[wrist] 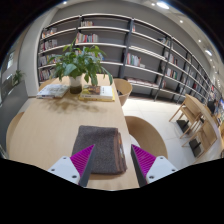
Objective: Fold towel
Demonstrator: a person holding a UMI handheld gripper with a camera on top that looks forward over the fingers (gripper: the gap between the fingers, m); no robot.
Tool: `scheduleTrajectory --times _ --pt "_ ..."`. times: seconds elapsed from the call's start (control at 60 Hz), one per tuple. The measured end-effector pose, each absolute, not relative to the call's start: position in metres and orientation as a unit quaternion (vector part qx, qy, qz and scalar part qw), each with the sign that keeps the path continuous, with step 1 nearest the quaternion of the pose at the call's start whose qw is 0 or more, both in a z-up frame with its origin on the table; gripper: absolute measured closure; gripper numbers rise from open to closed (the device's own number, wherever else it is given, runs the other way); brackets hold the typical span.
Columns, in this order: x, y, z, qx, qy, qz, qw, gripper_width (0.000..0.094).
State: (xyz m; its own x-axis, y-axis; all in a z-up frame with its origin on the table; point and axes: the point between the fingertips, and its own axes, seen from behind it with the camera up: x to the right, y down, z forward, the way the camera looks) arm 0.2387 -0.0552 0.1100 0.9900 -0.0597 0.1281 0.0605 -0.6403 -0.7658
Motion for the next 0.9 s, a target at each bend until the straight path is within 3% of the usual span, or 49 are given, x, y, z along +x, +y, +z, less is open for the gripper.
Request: scheduleTrajectory --times 0.183,0.333,0.667,0.9 --pt "0.187 -0.103 0.179 -0.884 0.005 -0.048 0.466 0.0191" --pt "0.138 -0.148 0.215 -0.869 0.007 -0.020 0.495 0.0191" --pt "0.068 -0.249 0.217 -0.871 -0.018 0.010 0.490 0.0194" --pt "0.049 -0.280 0.233 -0.862 -0.023 0.026 0.506 0.0194"
